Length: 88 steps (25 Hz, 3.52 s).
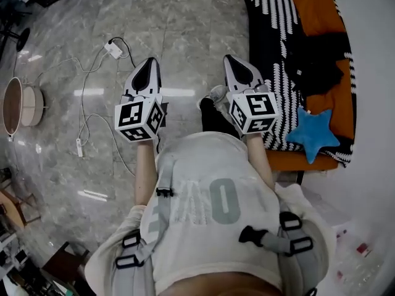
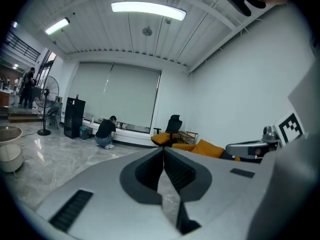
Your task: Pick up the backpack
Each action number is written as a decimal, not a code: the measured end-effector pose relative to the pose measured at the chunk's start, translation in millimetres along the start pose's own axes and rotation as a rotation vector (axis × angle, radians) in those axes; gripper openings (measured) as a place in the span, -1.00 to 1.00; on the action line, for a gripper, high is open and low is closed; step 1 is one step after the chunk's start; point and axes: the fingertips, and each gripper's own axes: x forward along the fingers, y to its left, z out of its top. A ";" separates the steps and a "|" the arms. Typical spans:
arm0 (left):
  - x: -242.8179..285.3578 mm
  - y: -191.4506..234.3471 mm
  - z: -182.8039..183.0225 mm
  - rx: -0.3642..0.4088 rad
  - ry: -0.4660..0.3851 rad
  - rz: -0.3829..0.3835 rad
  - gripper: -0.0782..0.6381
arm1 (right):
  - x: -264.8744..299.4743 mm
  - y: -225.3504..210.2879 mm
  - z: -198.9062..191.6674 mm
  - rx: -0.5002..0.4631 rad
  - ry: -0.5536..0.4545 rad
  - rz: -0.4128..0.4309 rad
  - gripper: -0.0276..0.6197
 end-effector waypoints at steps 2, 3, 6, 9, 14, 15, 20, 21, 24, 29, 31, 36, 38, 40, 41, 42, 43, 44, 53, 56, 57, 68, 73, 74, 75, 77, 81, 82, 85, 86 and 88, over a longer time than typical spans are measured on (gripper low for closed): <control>35.5 17.4 17.1 -0.018 -0.009 0.037 -0.73 | 32.6 -17.9 18.9 0.010 0.002 0.032 -0.89; 56.0 25.8 25.4 -0.031 -0.011 0.052 -0.73 | 49.0 -30.5 28.8 0.013 0.002 0.038 -0.89; 123.1 38.2 48.6 -0.043 -0.002 0.047 -0.73 | 95.8 -80.7 57.8 0.028 0.002 0.018 -0.89; 191.9 35.8 71.0 -0.037 -0.007 0.012 -0.73 | 135.2 -130.4 85.3 -0.026 0.004 -0.007 -0.89; 290.5 15.5 93.2 -0.023 0.003 -0.079 -0.73 | 181.7 -197.6 107.0 0.091 -0.010 -0.029 -0.89; 306.7 7.2 94.5 -0.019 0.012 -0.117 -0.73 | 182.9 -210.1 107.9 0.133 -0.021 -0.058 -0.89; 379.7 -63.6 90.8 0.004 0.055 -0.308 -0.73 | 158.7 -285.5 102.4 0.212 -0.048 -0.229 -0.89; 397.1 -85.3 89.7 0.011 0.066 -0.367 -0.73 | 146.8 -304.8 98.6 0.244 -0.060 -0.286 -0.89; 448.7 -164.5 81.2 0.048 0.117 -0.617 -0.73 | 87.5 -357.9 82.2 0.365 -0.121 -0.548 -0.89; 493.8 -292.0 68.0 0.076 0.162 -0.914 -0.73 | -11.9 -421.7 63.7 0.459 -0.188 -0.903 -0.89; 497.6 -355.5 61.3 0.103 0.192 -1.094 -0.73 | -57.2 -429.5 60.4 0.485 -0.232 -1.087 -0.89; 476.4 -470.4 55.3 0.172 0.209 -1.443 -0.73 | -135.1 -409.1 62.3 0.491 -0.332 -1.450 -0.89; 461.5 -501.9 56.6 0.196 0.193 -1.535 -0.73 | -157.4 -395.0 62.1 0.482 -0.354 -1.562 -0.89; 446.1 -526.0 57.4 0.208 0.177 -1.604 -0.73 | -174.0 -378.5 60.7 0.470 -0.356 -1.666 -0.89; 437.8 -535.1 57.0 0.213 0.171 -1.637 -0.73 | -179.3 -368.8 59.5 0.465 -0.350 -1.716 -0.89; 429.4 -542.2 56.1 0.222 0.165 -1.671 -0.73 | -182.5 -358.6 58.3 0.462 -0.342 -1.764 -0.89; 421.0 -547.3 55.4 0.233 0.157 -1.705 -0.73 | -183.9 -348.5 56.9 0.462 -0.334 -1.808 -0.89; 412.9 -550.4 54.8 0.244 0.146 -1.738 -0.73 | -183.9 -339.2 55.4 0.466 -0.330 -1.845 -0.89; 362.8 -553.3 47.8 0.277 0.119 -1.878 -0.73 | -181.4 -302.1 44.6 0.509 -0.353 -1.966 -0.89; 358.8 -554.6 49.6 0.272 0.113 -1.881 -0.73 | -181.1 -303.2 46.0 0.506 -0.351 -1.960 -0.89; 358.6 -554.6 50.2 0.274 0.108 -1.879 -0.73 | -181.1 -304.1 46.1 0.506 -0.353 -1.954 -0.89; 360.7 -539.4 60.6 0.259 0.113 -1.976 -0.37 | -172.8 -324.7 61.5 0.457 -0.438 -1.829 -0.89; 376.9 -539.7 67.8 0.202 0.096 -1.941 0.12 | -169.5 -342.8 69.5 0.520 -0.632 -1.690 0.19; 379.7 -541.3 68.7 0.199 0.097 -1.928 0.14 | -173.4 -344.4 70.7 0.519 -0.644 -1.695 0.21; 383.0 -542.6 69.0 0.196 0.098 -1.916 0.16 | -176.1 -346.8 70.0 0.521 -0.639 -1.699 0.21; 392.7 -545.0 67.8 0.192 0.102 -1.892 0.16 | -177.9 -355.3 65.0 0.539 -0.624 -1.691 0.21; 417.9 -552.3 64.9 0.164 0.125 -1.858 0.17 | -179.1 -373.7 54.9 0.569 -0.632 -1.691 0.21; 425.3 -554.6 64.4 0.146 0.141 -1.845 0.17 | -179.3 -378.7 53.4 0.571 -0.626 -1.692 0.21; 449.1 -562.8 58.6 0.092 0.212 -1.806 0.17 | -174.9 -394.9 49.7 0.573 -0.603 -1.674 0.21; 455.8 -565.9 54.8 0.088 0.228 -1.805 0.17 | -172.8 -400.6 47.7 0.573 -0.594 -1.670 0.21; 467.9 -577.4 43.9 0.117 0.228 -1.815 0.17 | -173.2 -418.5 42.1 0.578 -0.585 -1.659 0.21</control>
